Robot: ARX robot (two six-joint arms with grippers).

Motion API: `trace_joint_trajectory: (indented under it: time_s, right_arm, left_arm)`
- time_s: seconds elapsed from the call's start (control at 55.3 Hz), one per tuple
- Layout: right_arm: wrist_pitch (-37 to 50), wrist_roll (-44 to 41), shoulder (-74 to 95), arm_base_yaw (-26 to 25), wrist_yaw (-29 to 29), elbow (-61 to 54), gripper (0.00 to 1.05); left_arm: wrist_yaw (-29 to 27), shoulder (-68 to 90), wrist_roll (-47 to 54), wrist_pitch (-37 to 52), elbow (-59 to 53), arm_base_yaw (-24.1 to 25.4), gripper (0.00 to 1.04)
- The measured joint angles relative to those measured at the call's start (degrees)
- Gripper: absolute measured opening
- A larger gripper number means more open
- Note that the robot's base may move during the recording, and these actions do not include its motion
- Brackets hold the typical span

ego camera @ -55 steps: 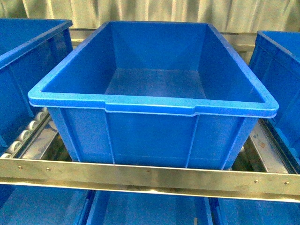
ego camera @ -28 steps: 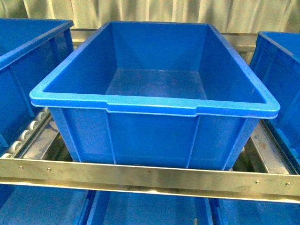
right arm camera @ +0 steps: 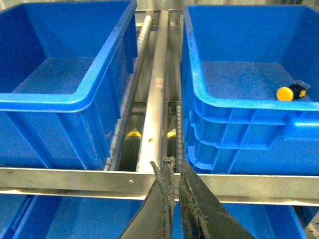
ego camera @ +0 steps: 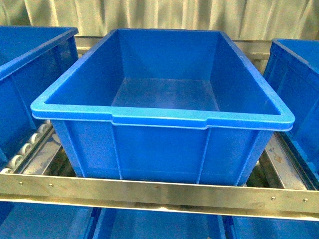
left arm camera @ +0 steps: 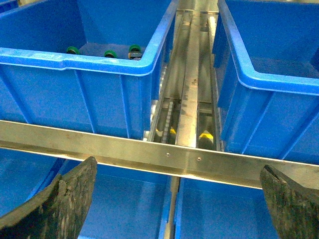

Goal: Pick red and yellow buttons and place in box

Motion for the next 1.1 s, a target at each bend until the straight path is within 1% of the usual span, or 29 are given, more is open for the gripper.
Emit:
trace_joint_trajectory:
  time_s: [0.579,0.941,0.995,1.103]
  right_arm:
    - [0.9,0.0,-4.2,-0.1,-0.7,-4.2,0.04]
    - [1.1,-0.1,-5.0,-0.1,-0.6,-4.2,0.04]
    - [1.1,-0.1,-5.0,-0.1,-0.6,-4.2,0.12]
    - [1.1,-0.1,-5.0,-0.1,-0.6,-4.2,0.31]
  left_arm:
    - [0.0,0.0,0.0,0.0,0.0,0.0,0.97]
    - [0.0,0.0,0.0,0.0,0.0,0.0,0.97]
    - [0.0,0.0,0.0,0.0,0.0,0.0,0.97]
    - [0.0,0.0,0.0,0.0,0.0,0.0,0.97]
